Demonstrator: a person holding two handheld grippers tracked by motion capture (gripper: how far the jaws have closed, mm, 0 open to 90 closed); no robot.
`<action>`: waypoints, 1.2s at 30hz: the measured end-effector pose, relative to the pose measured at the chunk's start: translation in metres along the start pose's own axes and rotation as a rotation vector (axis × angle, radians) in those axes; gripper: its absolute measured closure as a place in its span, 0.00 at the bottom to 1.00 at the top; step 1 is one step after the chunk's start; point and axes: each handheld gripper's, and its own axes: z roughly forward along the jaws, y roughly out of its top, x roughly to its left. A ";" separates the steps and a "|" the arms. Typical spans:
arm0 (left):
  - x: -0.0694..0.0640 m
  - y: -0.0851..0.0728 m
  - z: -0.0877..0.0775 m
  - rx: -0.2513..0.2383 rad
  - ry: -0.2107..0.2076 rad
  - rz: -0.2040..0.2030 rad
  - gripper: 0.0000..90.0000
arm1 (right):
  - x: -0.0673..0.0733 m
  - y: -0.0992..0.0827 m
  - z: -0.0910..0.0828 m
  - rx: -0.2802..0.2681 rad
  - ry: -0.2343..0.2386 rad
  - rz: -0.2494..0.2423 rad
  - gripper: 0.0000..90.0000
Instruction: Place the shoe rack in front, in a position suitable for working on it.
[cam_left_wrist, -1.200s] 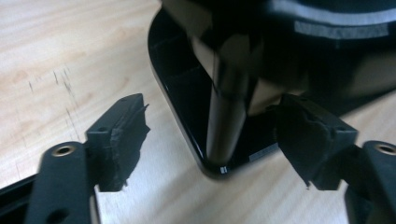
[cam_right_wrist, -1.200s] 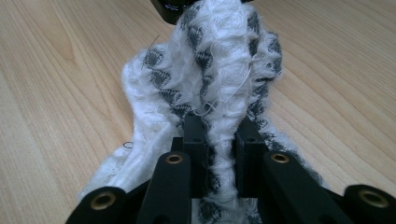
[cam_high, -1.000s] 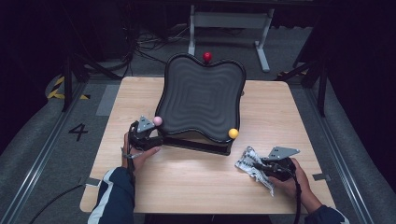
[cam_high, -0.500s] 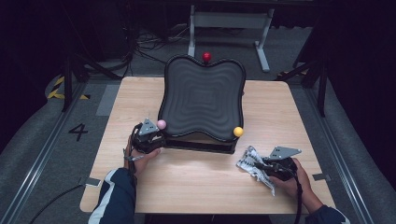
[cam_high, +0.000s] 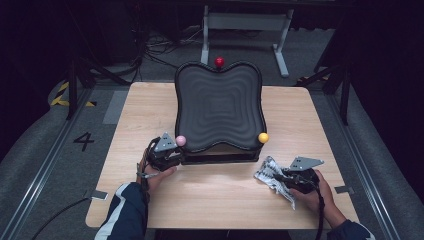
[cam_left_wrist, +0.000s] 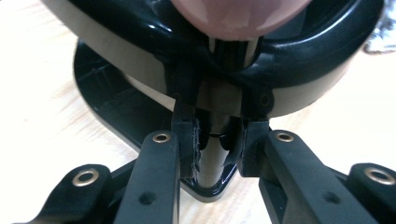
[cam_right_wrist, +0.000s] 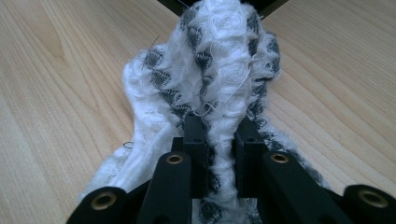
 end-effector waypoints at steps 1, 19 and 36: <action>-0.003 0.000 0.000 0.003 -0.011 0.004 0.83 | 0.000 0.000 0.000 0.000 -0.002 0.000 0.88; -0.038 0.002 0.003 0.005 -0.087 0.040 0.83 | -0.001 -0.001 0.000 -0.002 -0.005 0.006 0.88; -0.062 0.004 0.009 -0.005 -0.163 0.053 0.83 | -0.004 0.000 0.001 -0.014 -0.018 0.028 0.88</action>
